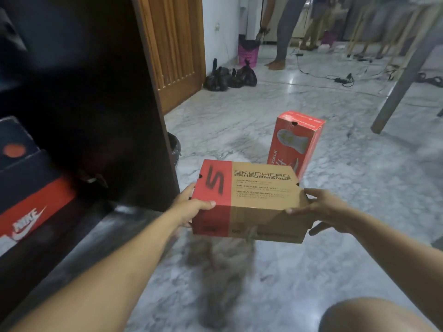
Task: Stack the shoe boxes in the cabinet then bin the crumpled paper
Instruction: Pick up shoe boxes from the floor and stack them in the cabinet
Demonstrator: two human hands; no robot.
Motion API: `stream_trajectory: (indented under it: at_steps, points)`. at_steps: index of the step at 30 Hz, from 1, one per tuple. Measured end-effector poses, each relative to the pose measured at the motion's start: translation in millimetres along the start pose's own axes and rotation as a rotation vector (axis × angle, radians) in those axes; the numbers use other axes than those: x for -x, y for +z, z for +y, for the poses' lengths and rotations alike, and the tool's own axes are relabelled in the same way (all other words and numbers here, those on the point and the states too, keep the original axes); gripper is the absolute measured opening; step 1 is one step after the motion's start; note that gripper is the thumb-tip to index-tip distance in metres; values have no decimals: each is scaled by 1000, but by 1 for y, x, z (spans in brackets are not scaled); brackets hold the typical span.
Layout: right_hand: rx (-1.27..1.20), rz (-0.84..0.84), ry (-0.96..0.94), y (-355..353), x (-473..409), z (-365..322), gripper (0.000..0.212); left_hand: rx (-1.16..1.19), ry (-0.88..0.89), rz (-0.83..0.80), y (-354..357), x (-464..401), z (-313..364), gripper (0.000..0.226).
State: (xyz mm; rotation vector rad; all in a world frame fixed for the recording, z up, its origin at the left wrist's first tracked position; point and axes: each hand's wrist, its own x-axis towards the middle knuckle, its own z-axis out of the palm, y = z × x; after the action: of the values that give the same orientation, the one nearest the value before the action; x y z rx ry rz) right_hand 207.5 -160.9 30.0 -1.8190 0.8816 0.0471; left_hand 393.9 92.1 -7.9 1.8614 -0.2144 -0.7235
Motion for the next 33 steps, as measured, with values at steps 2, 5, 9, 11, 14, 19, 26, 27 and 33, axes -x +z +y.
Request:
stream_trajectory:
  at_steps: [2, 5, 9, 11, 14, 19, 26, 27, 33]
  points:
    - [8, 11, -42, -6, 19, -18, 57, 9, 39, -8, -11, 18, 16, 43]
    - [-3, 31, -99, -12, 49, -45, 37, 23, 90, 10, -29, 44, 38, 38]
    - [25, 28, -150, -15, 88, -73, 36, 67, 96, 34, -55, 77, 60, 66]
    - [55, 16, -169, -15, 106, -85, 36, 67, 94, 41, -69, 94, 67, 82]
    - [91, -12, -230, -13, 132, -103, 28, 65, 104, 53, -90, 120, 75, 89]
    - [137, -39, -230, -10, 170, -127, 34, 44, 171, 58, -108, 161, 92, 79]
    - [101, 36, -318, -14, 208, -140, 62, 66, 211, 77, -115, 202, 95, 85]
    - [112, 40, -333, -13, 212, -144, 72, 43, 234, 77, -120, 207, 95, 80]
    - [136, 13, -451, 14, 240, -187, 98, 50, 331, 209, -173, 258, 110, 51]
